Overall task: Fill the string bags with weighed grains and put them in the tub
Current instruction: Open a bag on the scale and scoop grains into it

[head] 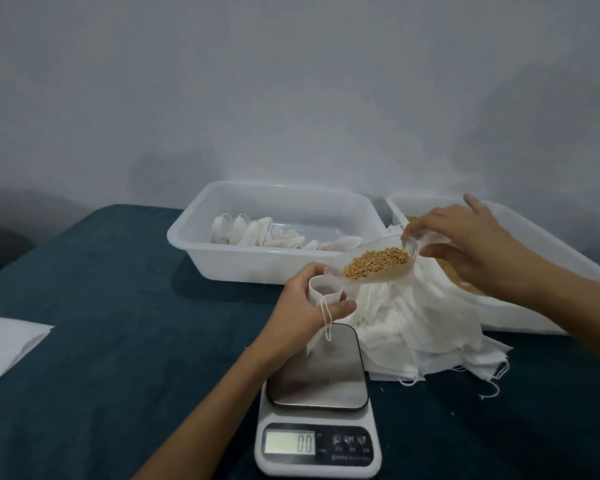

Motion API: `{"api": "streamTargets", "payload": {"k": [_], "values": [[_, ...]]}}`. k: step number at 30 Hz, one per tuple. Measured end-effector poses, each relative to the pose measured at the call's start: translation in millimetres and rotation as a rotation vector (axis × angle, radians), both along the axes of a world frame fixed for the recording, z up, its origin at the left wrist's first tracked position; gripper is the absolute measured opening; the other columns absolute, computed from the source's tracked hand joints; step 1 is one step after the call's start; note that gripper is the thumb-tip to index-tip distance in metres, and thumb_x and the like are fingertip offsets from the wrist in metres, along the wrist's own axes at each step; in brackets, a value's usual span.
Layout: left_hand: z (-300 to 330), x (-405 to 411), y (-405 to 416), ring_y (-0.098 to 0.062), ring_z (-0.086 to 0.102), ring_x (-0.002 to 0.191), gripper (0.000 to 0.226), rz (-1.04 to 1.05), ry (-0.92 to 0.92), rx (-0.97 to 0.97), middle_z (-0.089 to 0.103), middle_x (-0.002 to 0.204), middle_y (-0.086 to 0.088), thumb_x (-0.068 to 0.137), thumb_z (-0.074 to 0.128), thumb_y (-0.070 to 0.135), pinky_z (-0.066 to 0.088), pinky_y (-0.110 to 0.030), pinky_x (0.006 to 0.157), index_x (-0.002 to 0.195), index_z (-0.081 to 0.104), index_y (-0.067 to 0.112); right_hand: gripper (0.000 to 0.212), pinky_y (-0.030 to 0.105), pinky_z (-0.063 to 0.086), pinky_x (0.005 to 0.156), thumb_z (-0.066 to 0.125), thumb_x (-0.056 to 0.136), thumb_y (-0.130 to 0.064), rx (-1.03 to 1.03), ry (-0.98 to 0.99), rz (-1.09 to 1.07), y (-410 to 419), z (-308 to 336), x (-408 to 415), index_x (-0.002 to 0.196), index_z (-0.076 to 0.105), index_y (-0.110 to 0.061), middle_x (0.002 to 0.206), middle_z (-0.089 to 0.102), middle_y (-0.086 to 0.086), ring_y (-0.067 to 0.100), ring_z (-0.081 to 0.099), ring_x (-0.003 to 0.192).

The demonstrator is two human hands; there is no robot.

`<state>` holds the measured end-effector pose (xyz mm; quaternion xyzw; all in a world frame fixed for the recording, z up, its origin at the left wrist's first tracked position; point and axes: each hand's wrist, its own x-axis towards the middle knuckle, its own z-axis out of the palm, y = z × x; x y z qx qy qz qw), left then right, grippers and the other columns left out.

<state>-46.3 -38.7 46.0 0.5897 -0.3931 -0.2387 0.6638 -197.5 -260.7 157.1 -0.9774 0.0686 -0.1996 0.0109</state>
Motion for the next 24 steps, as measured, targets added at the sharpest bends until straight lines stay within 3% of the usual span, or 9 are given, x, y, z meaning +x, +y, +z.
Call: {"api": "streamTargets", "payload": {"k": [3,9,13,24], "values": [[-1.0,-0.3,-0.6,-0.009,0.072,0.083,0.035,0.019,0.010,0.009,0.074,0.089,0.005,0.084,0.085,0.007,0.058,-0.025,0.077,0.111,0.065,0.019,0.031,0.062,0.014,0.119,0.076,0.085,-0.009,-0.153,-0.020,-0.009,8.8,3.8,0.5,0.113,0.070,-0.022,0.104,0.068,-0.007,0.029,0.062,0.112],[-2.3,-2.0,-1.7,-0.027,0.073,0.104,0.039,0.029,0.014,0.043,0.075,0.106,0.000,0.082,0.085,0.012,0.059,-0.049,0.099,0.115,0.066,0.018,0.033,0.066,0.015,0.119,0.079,0.083,-0.010,-0.255,-0.018,-0.020,18.7,8.5,4.1,0.113,0.072,-0.021,0.105,0.071,-0.001,0.032,0.063,0.111],[-2.1,-3.4,-2.6,-0.021,0.074,0.103,0.043,0.031,0.017,0.060,0.073,0.118,0.000,0.084,0.085,0.013,0.057,-0.048,0.102,0.121,0.064,0.017,0.034,0.068,0.016,0.117,0.081,0.081,-0.008,-0.294,-0.036,-0.010,22.7,9.0,7.2,0.111,0.072,-0.022,0.102,0.071,0.001,0.034,0.064,0.110],[-2.1,-1.7,-3.4,-0.018,0.072,0.104,0.043,0.041,0.001,0.062,0.075,0.107,0.003,0.084,0.085,0.011,0.057,-0.047,0.101,0.120,0.064,0.017,0.034,0.070,0.017,0.116,0.081,0.080,-0.009,-0.358,-0.062,0.005,23.4,8.2,8.7,0.111,0.072,-0.021,0.100,0.071,0.002,0.034,0.064,0.107]]}}
